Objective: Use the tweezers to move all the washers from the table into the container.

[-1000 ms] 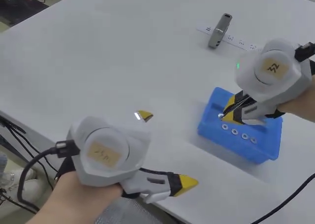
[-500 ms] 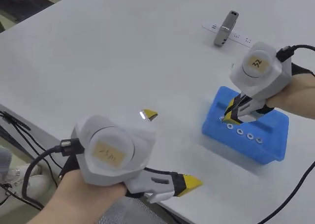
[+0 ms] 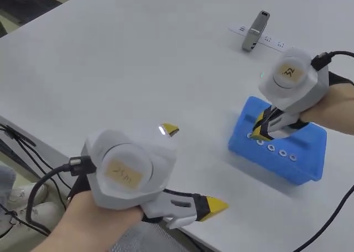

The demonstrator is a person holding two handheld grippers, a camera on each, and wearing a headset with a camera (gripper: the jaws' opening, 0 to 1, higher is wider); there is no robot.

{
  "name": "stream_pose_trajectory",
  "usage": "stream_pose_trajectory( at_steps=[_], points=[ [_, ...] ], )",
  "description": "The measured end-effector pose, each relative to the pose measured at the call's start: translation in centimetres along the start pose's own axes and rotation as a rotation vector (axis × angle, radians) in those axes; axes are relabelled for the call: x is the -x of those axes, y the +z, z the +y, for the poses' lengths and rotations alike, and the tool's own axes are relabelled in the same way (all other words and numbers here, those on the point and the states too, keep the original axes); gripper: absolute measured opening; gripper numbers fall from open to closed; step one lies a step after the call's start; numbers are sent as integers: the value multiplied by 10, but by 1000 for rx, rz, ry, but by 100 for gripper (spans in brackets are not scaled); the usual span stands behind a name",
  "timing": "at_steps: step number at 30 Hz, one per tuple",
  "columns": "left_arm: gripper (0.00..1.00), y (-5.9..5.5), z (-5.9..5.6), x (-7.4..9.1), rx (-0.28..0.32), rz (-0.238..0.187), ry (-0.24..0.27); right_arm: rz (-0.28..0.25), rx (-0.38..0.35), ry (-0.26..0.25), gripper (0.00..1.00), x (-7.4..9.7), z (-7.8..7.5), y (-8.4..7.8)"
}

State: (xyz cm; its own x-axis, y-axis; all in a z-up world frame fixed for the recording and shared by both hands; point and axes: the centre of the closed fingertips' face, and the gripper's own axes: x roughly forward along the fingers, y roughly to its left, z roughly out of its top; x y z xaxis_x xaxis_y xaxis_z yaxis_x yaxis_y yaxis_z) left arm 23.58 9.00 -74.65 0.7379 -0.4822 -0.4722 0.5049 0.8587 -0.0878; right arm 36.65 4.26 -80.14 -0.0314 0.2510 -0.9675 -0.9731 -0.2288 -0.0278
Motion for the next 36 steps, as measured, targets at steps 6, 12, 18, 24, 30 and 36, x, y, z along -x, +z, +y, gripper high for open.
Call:
stream_pose_trajectory(
  at_steps=[6,12,18,24,30,36],
  points=[
    [80,0,-2,0,-3,2,-14,-83,-21,-73,5,31,16,0],
    [62,1,-8,1,-38,-5,-46,-134,-31,-110,5,53,41,-2],
    [43,6,-9,5,26,-45,-71,-195,-48,-102,4,59,85,-4],
    [25,12,-11,8,20,-73,-77,-190,-47,-23,5,42,135,-16],
    [5,21,-34,11,-74,-73,-167,-291,-62,-18,5,41,164,2],
    [5,43,-77,22,-130,-121,-359,-356,-9,-69,5,51,170,15]
  ],
)
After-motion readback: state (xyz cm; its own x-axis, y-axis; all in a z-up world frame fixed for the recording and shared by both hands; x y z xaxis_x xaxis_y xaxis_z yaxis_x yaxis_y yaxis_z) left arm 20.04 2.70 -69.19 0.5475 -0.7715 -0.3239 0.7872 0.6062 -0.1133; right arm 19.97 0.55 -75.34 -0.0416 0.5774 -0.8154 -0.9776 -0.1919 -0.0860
